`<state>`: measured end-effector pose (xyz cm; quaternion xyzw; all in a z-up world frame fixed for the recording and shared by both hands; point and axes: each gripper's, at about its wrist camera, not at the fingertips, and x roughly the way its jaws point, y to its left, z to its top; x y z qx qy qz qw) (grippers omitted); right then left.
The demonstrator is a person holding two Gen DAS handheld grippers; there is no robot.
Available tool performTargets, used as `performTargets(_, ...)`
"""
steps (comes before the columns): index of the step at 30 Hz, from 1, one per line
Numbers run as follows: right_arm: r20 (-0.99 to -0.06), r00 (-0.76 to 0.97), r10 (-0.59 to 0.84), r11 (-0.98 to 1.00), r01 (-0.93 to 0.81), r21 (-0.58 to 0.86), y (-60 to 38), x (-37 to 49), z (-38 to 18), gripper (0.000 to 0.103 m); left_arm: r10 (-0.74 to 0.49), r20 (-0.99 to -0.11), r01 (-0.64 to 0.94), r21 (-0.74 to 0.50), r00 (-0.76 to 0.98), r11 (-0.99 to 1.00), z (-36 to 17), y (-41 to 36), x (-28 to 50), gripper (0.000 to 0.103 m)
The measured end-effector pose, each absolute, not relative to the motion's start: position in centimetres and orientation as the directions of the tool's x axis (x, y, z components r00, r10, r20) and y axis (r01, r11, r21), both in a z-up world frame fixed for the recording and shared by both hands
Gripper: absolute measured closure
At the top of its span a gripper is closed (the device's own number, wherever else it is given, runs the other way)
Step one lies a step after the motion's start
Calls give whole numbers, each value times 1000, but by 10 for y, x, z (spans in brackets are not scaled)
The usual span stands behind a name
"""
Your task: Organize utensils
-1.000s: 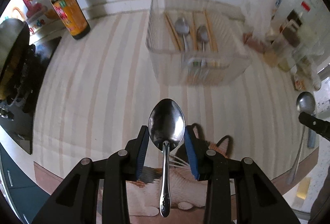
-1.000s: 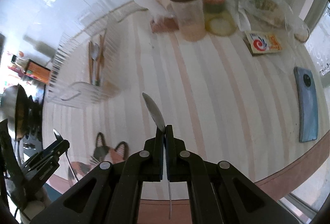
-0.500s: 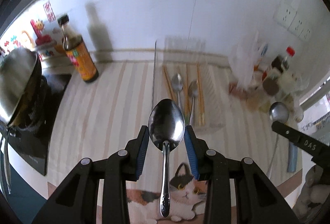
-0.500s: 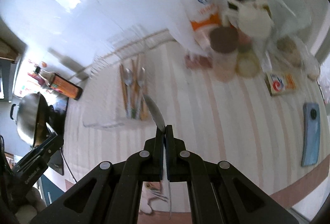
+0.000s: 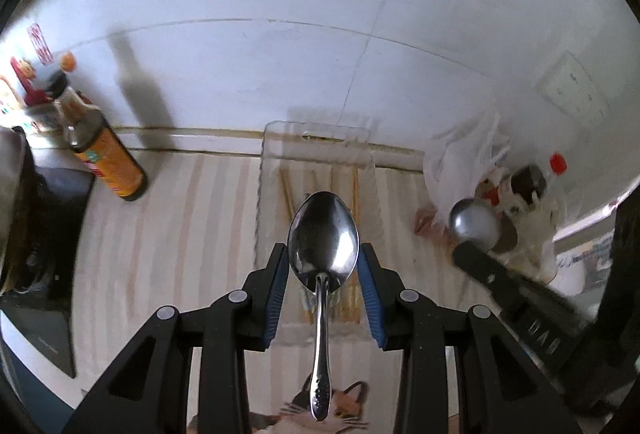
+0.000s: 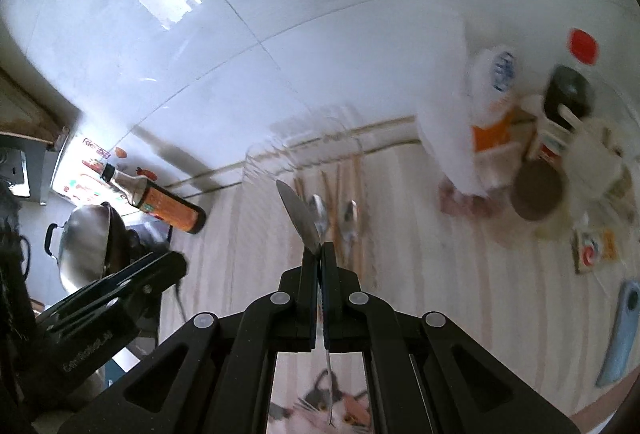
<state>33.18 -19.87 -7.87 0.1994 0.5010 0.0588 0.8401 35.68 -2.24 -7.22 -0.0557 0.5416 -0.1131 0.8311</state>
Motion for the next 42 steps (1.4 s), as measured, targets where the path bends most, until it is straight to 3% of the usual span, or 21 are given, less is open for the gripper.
performTargets(7, -830, 444, 337, 890, 135, 434, -192, 378, -108, 102, -304, -911, 43, -304, 278, 952, -106, -15, 409, 71)
performTargets(18, -891, 305, 336, 898, 182, 400, -185, 426, -175, 99, -233, -962, -56, -242, 140, 969, -154, -9, 427, 70)
performTargets(22, -913, 282, 295, 923, 166, 349, -185, 419, -182, 76, -119, -969, -34, -129, 217, 991, -142, -10, 417, 63)
performTargets(24, -918, 290, 269, 935, 151, 322, -185, 413, -178, 74, -52, -962, -22, -60, 269, 998, -135, -10, 407, 49)
performTargets(27, -926, 317, 204, 958, 130, 255, -186, 400, -167, 63, 25, -938, 1, 27, 346, 1000, -125, -9, 390, 37)
performTargets(31, -929, 356, 104, 983, 108, 151, -186, 376, -153, 45, 76, -905, 28, 96, 419, 995, -121, -6, 363, 33)
performTargets(33, -926, 373, 58, 989, 104, 104, -184, 364, -148, 36, 75, -896, 35, 100, 437, 994, -122, -5, 356, 10)
performTargets(35, -920, 391, 18, 992, 109, 66, -184, 350, -144, 21, 73, -889, 44, 104, 453, 994, -121, -4, 347, 2)
performTargets(40, -914, 403, -44, 989, 144, 16, -184, 323, -138, 2, 64, -879, 65, 106, 472, 992, -121, 0, 330, 0)
performTargets(42, -907, 410, -91, 988, 154, -30, -180, 313, -135, 2, 54, -876, 74, 101, 480, 992, -120, 2, 322, 0)
